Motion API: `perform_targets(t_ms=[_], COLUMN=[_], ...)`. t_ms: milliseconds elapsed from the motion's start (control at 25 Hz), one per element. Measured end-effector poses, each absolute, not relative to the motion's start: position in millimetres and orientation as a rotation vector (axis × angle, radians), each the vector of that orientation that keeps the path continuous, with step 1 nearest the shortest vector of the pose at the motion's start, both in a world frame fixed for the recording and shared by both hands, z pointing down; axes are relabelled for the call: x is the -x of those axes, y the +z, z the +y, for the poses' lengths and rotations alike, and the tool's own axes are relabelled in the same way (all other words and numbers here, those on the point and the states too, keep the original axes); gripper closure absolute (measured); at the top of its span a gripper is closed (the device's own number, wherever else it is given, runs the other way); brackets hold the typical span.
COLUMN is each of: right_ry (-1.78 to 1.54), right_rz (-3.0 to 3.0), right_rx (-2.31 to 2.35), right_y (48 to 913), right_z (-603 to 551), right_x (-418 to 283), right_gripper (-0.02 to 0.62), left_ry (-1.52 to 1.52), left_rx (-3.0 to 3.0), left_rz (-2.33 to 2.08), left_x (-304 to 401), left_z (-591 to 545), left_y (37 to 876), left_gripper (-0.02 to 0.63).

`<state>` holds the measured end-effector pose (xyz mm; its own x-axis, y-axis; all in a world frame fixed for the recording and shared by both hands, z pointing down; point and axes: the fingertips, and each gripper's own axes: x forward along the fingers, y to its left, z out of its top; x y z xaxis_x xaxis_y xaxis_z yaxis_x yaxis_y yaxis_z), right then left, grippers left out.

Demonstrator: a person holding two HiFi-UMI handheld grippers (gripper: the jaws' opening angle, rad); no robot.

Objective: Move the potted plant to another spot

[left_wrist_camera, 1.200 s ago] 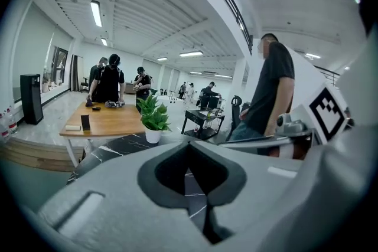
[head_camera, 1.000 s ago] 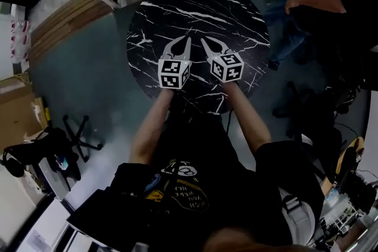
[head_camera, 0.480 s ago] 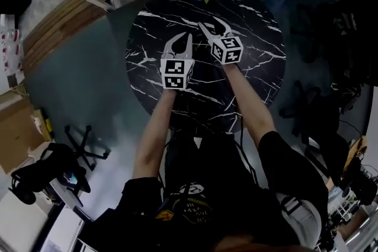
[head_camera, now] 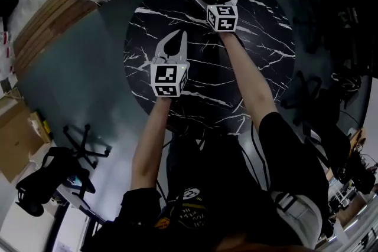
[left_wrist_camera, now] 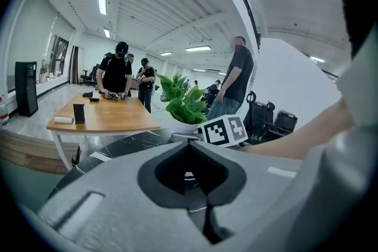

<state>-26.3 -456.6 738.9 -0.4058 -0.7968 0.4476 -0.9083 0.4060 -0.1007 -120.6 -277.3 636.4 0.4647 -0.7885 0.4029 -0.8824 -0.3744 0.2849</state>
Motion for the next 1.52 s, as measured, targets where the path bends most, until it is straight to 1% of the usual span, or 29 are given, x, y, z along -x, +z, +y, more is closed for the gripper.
perform_targets(t_ms=[240,280,320,360,560,680,880,1080,1320,1520], right_ry=[0.466,0.469,0.471,0.471,0.467,0.461,0.442,0.410,0.363,0.320], right_rz=[-2.323,-2.307,-2.290,-2.278,-2.263,-2.279,-2.362,-2.444,-2.515,-2.563], right_rx=[-1.520,-1.548,-1.575,-1.594,-1.604,-1.559,-1.381,-1.189,-0.975,-0.792], right_y=[742.2,742.4,742.4,742.1,742.3,741.6,743.8,745.2,745.3,747.6], right_z=[-484.6,-487.7,-489.9,-491.3,-491.5,-485.5,-457.1,-407.7,-337.7,-263.7], right_x=[42.0,40.3,37.4,34.8,33.3,43.7,94.6,156.4,221.3,256.7], right_gripper=[0.013,0.026,0.074,0.104,0.103,0.103,0.103,0.103,0.103,0.103], left_ry=[0.183,0.174,0.166,0.157,0.131,0.129,0.134,0.138,0.118,0.104], left_rx=[-2.250,-2.248,-2.243,-2.236,-2.188,-2.165,-2.105,-2.004,-1.896,-1.801], left_rz=[-1.400,-1.408,-1.416,-1.425,-1.482,-1.514,-1.581,-1.660,-1.785,-1.874], left_x=[124.7,126.9,129.8,133.2,153.9,163.7,183.9,205.3,231.9,242.0], left_z=[-278.2,-277.7,-277.0,-276.5,-270.7,-264.8,-240.0,-191.3,-127.3,-65.1], left_y=[626.1,624.6,623.9,623.6,625.3,625.8,630.2,637.3,638.1,635.1], left_gripper=[0.601,0.601,0.601,0.601,0.601,0.601,0.601,0.601,0.601,0.601])
